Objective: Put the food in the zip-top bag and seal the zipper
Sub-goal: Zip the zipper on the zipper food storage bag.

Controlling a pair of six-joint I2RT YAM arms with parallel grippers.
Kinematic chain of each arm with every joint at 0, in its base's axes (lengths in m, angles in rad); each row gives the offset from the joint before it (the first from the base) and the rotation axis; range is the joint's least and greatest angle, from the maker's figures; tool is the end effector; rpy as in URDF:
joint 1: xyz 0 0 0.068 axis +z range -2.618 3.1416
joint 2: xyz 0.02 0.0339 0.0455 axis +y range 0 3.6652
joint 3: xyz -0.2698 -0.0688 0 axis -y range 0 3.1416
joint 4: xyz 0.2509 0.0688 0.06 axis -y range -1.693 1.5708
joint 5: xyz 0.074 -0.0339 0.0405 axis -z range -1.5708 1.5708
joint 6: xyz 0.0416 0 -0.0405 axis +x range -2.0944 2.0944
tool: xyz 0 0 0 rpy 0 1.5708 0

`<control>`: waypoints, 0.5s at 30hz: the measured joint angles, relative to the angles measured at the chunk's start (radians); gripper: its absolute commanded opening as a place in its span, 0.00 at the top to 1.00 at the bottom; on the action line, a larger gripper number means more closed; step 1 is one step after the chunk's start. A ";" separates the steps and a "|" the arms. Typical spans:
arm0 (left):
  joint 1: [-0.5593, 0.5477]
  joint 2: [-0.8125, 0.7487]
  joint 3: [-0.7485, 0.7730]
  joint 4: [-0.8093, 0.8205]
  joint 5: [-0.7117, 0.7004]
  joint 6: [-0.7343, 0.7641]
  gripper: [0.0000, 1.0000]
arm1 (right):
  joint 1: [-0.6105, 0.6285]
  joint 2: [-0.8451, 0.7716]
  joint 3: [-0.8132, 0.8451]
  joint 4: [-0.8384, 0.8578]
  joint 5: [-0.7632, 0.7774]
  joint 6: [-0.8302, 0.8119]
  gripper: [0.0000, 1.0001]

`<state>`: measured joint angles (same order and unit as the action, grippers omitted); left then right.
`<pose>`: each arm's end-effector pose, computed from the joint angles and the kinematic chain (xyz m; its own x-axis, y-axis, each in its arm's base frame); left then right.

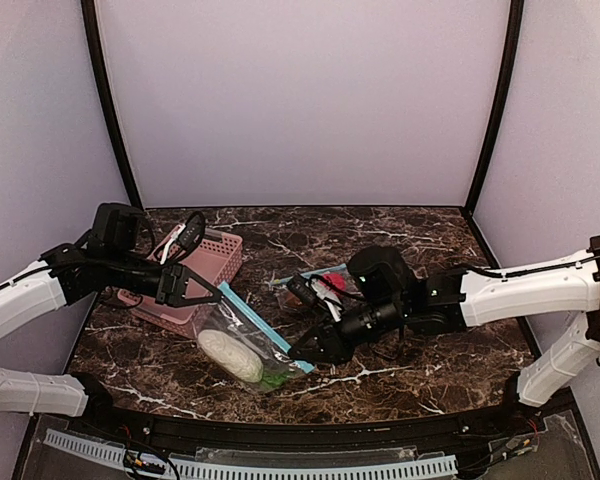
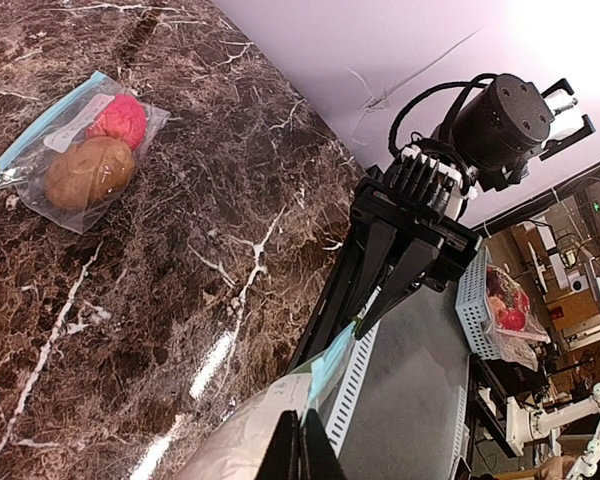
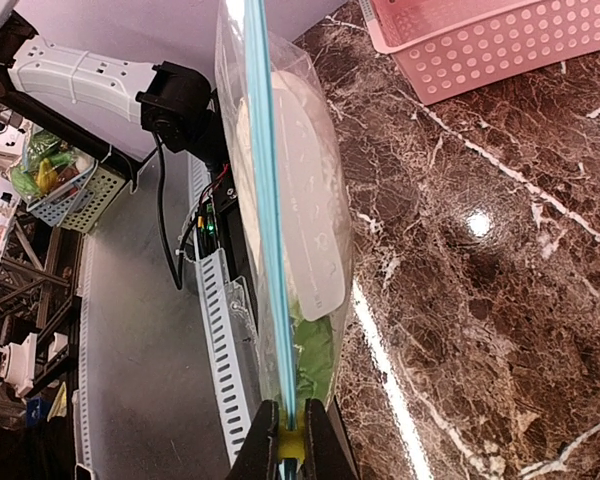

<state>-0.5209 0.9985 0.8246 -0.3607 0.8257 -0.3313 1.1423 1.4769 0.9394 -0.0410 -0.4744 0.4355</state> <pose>0.1750 -0.1357 0.3039 -0.7061 0.1509 -0.6919 0.6941 0.3410 -0.6340 0.1214 0.3116 0.2445 -0.6144 -0.4418 -0.6538 -0.7819 0.2295 0.5797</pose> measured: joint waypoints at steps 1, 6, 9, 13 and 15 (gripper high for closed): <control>0.000 0.000 0.004 -0.007 -0.005 0.005 0.99 | 0.000 -0.001 -0.003 0.002 0.000 0.003 0.94; 0.000 0.000 0.011 -0.036 -0.041 0.017 0.99 | 0.005 -0.022 -0.030 0.010 0.000 0.017 0.94; 0.000 -0.001 0.011 -0.044 -0.060 0.019 0.99 | 0.008 -0.033 -0.046 0.008 0.000 0.023 0.94; 0.000 -0.003 0.011 -0.048 -0.072 0.023 0.99 | 0.009 -0.042 -0.055 0.003 0.000 0.030 0.93; 0.000 -0.003 0.011 -0.050 -0.078 0.026 0.99 | 0.010 -0.047 -0.056 0.000 0.000 0.034 0.93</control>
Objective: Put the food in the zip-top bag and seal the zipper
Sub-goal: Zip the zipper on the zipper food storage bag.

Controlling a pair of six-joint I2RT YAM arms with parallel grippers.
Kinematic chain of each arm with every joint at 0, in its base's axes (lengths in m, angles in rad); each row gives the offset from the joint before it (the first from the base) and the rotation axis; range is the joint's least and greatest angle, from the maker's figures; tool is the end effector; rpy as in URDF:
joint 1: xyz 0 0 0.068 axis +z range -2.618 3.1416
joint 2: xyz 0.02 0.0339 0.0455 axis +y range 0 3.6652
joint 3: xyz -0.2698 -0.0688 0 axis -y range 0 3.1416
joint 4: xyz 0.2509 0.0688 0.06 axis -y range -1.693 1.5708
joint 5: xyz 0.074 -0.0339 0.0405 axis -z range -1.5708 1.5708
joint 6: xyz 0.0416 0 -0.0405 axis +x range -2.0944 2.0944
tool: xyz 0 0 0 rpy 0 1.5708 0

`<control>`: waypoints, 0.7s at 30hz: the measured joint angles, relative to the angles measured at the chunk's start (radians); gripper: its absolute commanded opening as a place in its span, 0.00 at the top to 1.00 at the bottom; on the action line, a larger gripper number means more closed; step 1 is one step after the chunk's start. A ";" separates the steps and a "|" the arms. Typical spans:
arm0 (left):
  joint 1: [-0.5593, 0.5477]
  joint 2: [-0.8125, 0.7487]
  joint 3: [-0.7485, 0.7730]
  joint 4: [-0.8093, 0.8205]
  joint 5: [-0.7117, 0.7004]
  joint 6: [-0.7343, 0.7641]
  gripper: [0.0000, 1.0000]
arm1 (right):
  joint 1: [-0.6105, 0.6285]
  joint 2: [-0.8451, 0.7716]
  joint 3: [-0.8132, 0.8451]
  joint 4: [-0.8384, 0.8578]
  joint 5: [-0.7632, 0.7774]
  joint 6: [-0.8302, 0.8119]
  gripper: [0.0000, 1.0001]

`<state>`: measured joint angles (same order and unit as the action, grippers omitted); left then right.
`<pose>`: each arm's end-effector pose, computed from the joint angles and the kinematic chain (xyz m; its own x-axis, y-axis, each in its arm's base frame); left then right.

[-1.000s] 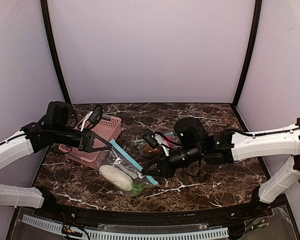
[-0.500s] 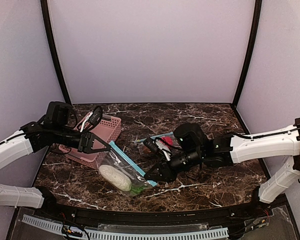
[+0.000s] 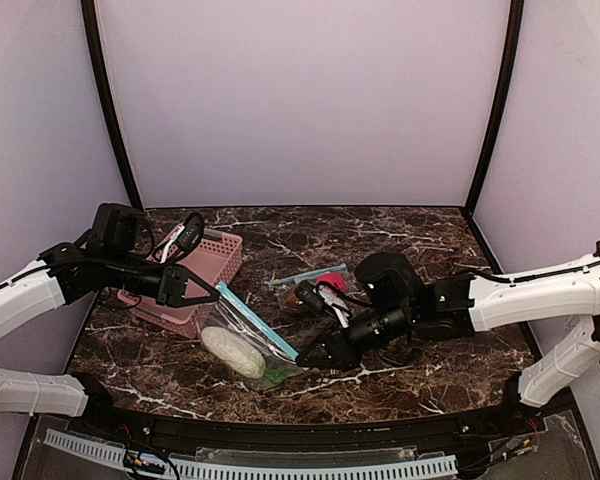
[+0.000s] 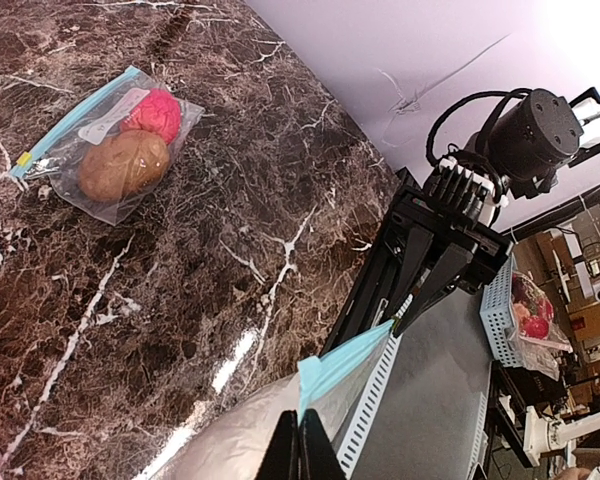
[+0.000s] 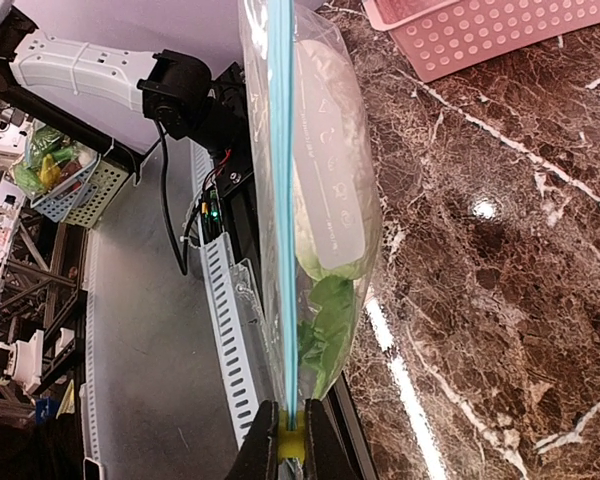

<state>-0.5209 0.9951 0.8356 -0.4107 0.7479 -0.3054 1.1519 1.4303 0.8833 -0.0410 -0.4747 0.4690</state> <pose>0.1753 -0.1332 0.3028 -0.7055 0.1507 -0.6925 0.6808 0.4155 -0.6032 0.1128 0.3001 0.2398 -0.6384 -0.4455 -0.6276 -0.7608 0.2418 0.6022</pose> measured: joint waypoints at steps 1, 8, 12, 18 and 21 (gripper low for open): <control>0.000 0.000 0.000 -0.001 -0.002 0.003 0.99 | 0.000 -0.002 0.000 0.000 0.000 0.001 0.93; 0.000 0.000 0.000 -0.005 -0.002 0.011 0.99 | 0.000 -0.013 -0.012 0.009 0.002 0.013 0.93; -0.003 0.001 -0.002 -0.002 0.008 0.012 0.99 | 0.000 -0.028 -0.019 0.010 0.011 0.030 0.93; -0.127 0.039 -0.055 0.057 -0.071 0.006 0.99 | -0.002 -0.032 -0.079 -0.050 0.084 0.114 0.93; -0.175 0.082 -0.096 0.091 -0.114 -0.014 0.99 | -0.012 -0.033 -0.117 -0.064 0.108 0.158 0.93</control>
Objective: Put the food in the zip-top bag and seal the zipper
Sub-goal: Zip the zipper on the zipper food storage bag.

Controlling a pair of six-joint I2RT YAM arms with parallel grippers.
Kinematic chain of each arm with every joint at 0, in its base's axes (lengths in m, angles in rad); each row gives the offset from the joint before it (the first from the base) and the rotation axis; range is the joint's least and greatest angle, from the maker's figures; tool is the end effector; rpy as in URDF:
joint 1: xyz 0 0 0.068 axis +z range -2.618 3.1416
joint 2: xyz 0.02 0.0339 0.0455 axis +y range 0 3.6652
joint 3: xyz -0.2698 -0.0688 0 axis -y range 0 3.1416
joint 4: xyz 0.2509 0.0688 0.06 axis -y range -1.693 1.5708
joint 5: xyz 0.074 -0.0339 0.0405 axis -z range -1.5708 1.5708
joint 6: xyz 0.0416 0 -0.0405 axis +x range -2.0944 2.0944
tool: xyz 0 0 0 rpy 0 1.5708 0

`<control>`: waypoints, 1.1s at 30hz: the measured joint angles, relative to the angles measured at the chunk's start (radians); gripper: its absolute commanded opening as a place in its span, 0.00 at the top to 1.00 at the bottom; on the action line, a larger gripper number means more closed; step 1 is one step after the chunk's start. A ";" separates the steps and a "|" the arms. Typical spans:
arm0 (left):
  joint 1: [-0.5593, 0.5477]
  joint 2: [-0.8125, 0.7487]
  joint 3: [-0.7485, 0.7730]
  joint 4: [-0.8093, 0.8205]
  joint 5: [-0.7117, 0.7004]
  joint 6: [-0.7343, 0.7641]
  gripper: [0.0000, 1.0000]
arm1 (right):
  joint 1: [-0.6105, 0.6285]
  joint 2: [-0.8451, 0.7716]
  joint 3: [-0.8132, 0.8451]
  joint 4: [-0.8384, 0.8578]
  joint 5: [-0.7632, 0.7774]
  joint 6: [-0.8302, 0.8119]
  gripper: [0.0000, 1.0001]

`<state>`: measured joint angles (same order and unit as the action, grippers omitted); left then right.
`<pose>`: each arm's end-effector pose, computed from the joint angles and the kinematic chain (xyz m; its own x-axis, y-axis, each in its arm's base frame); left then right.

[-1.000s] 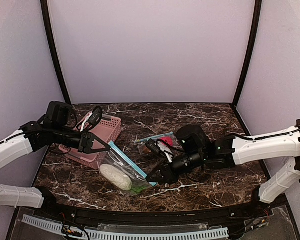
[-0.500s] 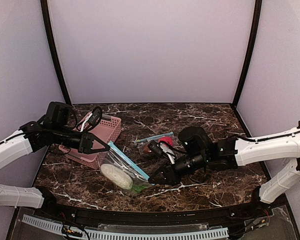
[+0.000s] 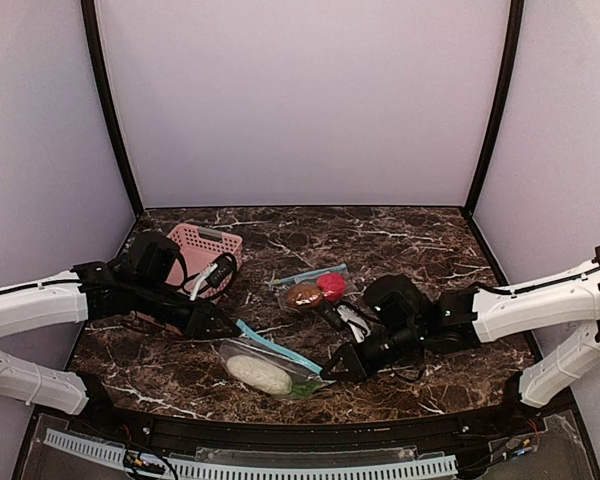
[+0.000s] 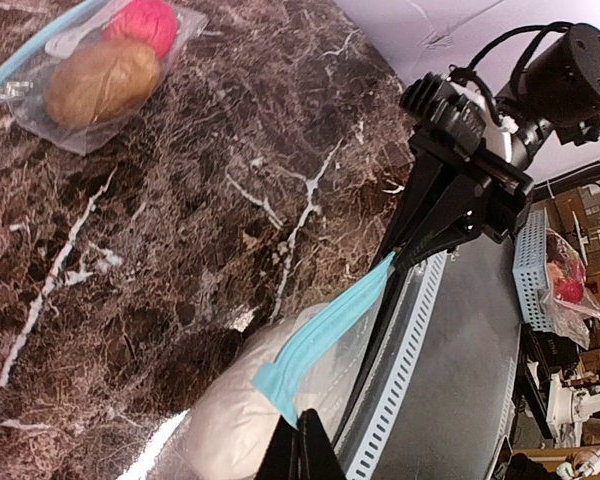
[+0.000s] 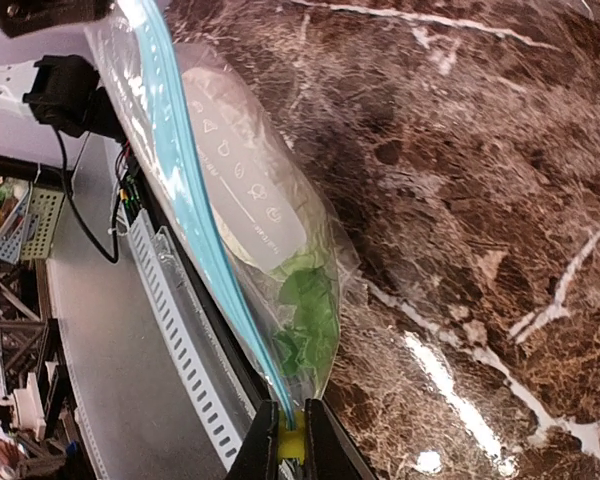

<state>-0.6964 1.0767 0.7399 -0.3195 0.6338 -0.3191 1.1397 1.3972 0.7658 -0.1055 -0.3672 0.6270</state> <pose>0.1636 -0.1689 0.2591 -0.7195 0.2721 -0.6389 0.6857 0.4240 -0.5917 0.1097 0.2742 0.2038 -0.7901 -0.4073 -0.4581 -0.6119 0.4784 0.6299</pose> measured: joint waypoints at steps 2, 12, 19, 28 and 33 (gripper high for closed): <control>-0.021 0.037 -0.025 0.029 -0.026 -0.018 0.99 | -0.011 -0.002 -0.024 0.005 0.014 0.027 0.93; -0.041 0.154 -0.055 0.216 -0.088 -0.083 0.70 | -0.104 -0.049 -0.058 -0.039 0.100 0.110 0.64; -0.040 0.246 -0.001 0.232 -0.156 -0.073 0.24 | -0.144 -0.050 -0.058 -0.085 0.146 0.107 0.34; 0.060 0.195 0.051 0.216 -0.204 -0.052 0.17 | -0.249 -0.135 -0.042 -0.168 0.179 0.031 0.10; 0.176 0.135 0.051 0.182 -0.206 -0.051 0.12 | -0.346 -0.171 -0.037 -0.198 0.181 -0.022 0.07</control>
<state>-0.5201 1.2118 0.7910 -0.1379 0.4282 -0.3706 0.7937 1.2259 0.7292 -0.3038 -0.1864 0.6048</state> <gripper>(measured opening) 0.857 0.916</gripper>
